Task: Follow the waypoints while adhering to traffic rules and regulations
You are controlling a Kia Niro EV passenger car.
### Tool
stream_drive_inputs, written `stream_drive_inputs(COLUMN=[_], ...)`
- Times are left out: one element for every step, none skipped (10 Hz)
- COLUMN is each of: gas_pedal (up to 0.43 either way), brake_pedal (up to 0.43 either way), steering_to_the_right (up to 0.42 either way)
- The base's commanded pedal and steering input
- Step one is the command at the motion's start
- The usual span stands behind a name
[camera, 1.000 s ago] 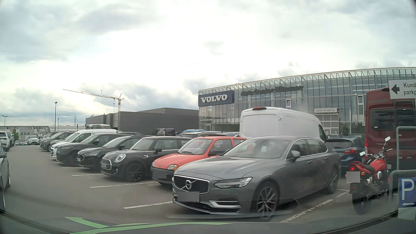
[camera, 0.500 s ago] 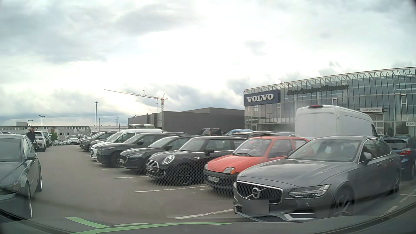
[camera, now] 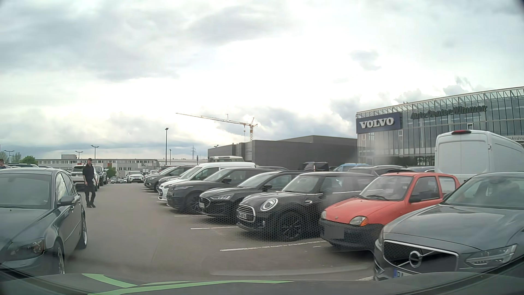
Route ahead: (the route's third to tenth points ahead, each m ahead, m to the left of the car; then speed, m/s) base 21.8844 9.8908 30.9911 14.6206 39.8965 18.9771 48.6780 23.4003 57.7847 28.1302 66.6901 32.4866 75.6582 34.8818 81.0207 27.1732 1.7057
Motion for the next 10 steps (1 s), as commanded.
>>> stream_drive_inputs(gas_pedal=[0.000, 0.000, 0.000, 0.000, 0.000, 0.000, 0.000, 0.000, 0.000, 0.000], brake_pedal=[0.049, 0.049, 0.049, 0.043, 0.037, 0.037, 0.037, 0.037, 0.067, 0.085], steering_to_the_right=[-0.541, -0.512, -0.464, -0.428, -0.392, -0.364, -0.304, -0.243, -0.152, -0.089])
